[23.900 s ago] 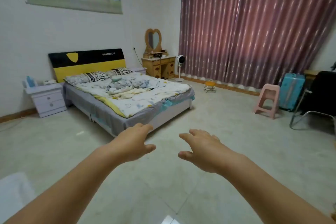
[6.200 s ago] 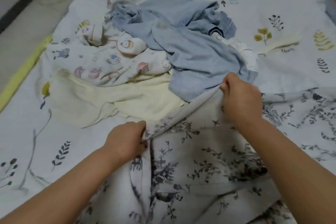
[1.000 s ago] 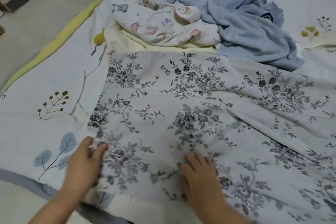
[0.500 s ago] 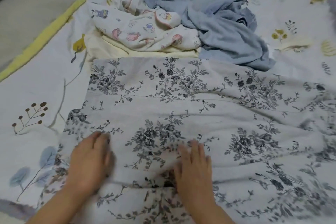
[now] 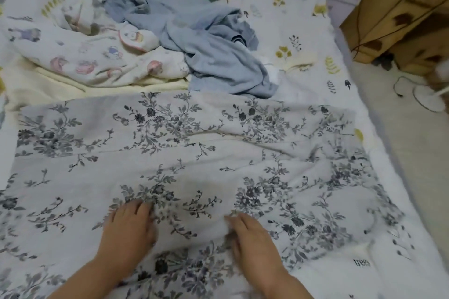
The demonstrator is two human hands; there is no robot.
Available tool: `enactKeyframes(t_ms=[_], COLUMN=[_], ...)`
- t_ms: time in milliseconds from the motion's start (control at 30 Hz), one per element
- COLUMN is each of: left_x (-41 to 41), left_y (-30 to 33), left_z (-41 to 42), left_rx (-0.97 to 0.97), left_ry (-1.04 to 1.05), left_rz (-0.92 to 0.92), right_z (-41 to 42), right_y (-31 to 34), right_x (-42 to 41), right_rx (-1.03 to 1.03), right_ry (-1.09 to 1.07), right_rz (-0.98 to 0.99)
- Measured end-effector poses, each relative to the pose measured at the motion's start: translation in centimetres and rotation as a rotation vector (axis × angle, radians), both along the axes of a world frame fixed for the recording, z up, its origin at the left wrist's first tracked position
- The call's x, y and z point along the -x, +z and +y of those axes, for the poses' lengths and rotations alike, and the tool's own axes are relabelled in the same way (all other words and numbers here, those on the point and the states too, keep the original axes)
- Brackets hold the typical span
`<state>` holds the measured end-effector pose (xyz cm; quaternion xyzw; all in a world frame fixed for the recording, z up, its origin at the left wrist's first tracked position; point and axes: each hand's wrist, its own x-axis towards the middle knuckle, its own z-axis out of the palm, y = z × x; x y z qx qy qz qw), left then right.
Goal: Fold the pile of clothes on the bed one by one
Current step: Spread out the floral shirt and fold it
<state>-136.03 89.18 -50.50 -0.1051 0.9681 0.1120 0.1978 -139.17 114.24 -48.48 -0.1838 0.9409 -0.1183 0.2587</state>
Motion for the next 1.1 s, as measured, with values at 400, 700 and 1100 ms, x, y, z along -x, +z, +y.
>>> enactKeyframes(t_ms=[400,700,1100], left_x=[6.3,5.4,7.4], left_y=[2.6,-2.0,0.0], left_z=[18.2,31.4,32.7], left_rx=[-0.304,-0.346,-0.128], left_ry=[-0.271,-0.434,-0.299], left_rz=[0.202,-0.121,-0.129], right_z=[18.0,27.0,28.6], right_y=[1.1,-2.2,1.3], right_x=[5.1,6.8,13.2], right_rx=[-0.299,-0.529,-0.239], right_ry=[-0.210,-0.002,0.193], right_rz=[0.073,0.006,0.103])
